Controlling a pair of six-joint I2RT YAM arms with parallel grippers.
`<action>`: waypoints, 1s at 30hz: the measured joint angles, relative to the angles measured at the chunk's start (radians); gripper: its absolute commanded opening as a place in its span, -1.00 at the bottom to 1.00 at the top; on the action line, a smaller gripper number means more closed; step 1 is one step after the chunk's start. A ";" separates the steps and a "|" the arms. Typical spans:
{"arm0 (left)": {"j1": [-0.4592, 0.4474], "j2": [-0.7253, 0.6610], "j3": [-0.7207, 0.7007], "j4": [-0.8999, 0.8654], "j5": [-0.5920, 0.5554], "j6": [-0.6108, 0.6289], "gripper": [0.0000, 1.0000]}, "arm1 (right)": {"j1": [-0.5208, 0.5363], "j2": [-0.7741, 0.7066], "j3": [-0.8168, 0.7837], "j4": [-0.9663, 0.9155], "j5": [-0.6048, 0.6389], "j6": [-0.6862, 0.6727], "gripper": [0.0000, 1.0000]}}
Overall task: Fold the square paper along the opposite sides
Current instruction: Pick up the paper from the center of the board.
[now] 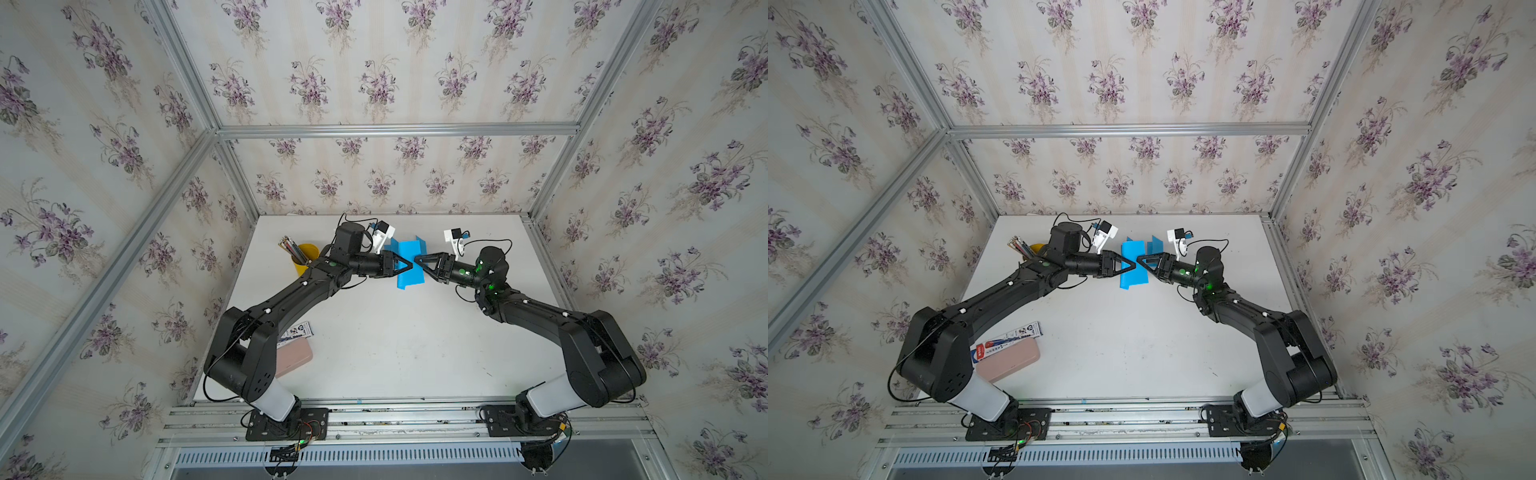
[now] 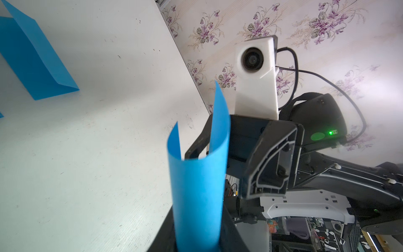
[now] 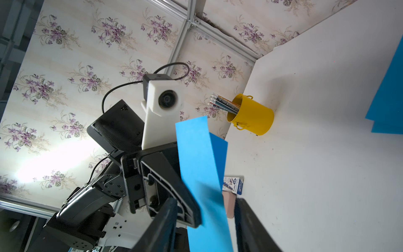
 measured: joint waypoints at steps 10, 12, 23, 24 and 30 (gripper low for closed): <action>0.000 0.000 0.002 0.005 0.005 -0.002 -0.35 | -0.003 -0.008 0.002 0.013 -0.002 0.017 -1.00; 0.000 0.000 0.014 -0.011 0.005 0.010 -0.26 | -0.003 -0.021 0.002 0.006 -0.001 0.001 -1.00; 0.085 -0.033 0.050 -0.029 0.014 0.018 0.36 | -0.042 -0.115 0.027 -0.132 0.014 -0.116 -1.00; 0.095 -0.037 0.044 -0.020 0.020 0.010 0.37 | -0.043 -0.122 0.037 -0.143 0.014 -0.127 -1.00; 0.111 -0.037 -0.006 0.071 0.065 -0.056 0.39 | -0.050 -0.139 0.102 -0.187 0.002 -0.158 -1.00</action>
